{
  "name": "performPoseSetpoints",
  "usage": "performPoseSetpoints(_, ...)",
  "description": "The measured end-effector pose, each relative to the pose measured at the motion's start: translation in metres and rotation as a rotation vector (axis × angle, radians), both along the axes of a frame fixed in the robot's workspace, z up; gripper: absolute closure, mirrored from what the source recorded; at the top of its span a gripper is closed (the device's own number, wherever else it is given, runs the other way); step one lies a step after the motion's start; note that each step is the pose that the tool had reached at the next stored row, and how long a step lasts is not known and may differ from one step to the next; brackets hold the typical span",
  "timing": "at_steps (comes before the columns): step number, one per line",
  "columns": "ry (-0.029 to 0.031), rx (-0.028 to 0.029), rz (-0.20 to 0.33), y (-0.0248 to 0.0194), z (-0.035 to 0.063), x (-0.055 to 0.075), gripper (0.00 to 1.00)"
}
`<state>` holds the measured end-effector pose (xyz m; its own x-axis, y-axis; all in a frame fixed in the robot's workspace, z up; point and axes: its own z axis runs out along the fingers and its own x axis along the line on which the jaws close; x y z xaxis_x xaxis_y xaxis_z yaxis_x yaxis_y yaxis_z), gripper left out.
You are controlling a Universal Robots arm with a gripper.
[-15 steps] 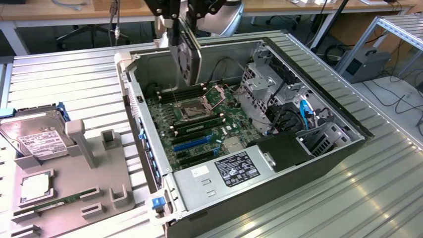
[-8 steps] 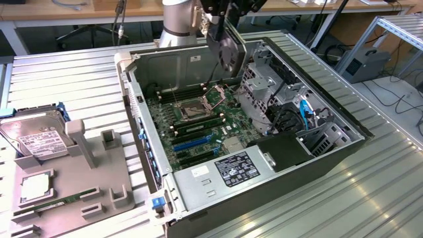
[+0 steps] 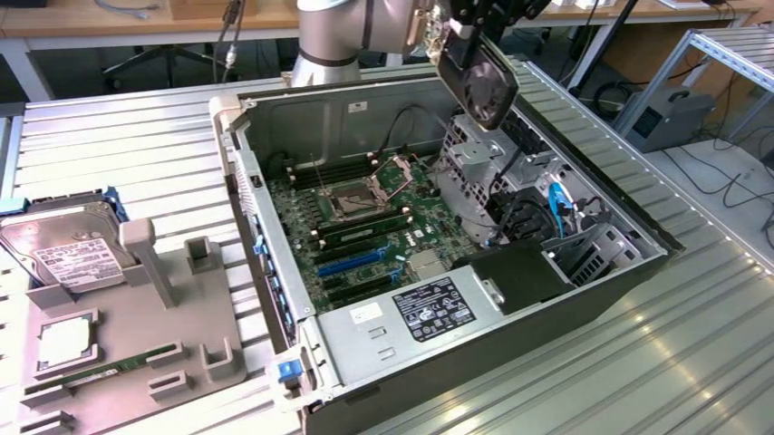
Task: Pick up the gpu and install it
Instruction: 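Pick up the gpu and move the gpu toward the slot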
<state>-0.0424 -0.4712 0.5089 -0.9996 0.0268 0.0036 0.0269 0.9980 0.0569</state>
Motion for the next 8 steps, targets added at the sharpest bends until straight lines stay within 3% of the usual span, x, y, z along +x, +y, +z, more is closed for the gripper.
performPoseSetpoints(3, 0.0000, 0.0000, 0.000, 0.0000, 0.0000, 0.021, 0.73)
performPoseSetpoints(8, 0.0000, 0.0000, 0.000, 0.0000, 0.0000, 0.045, 0.73)
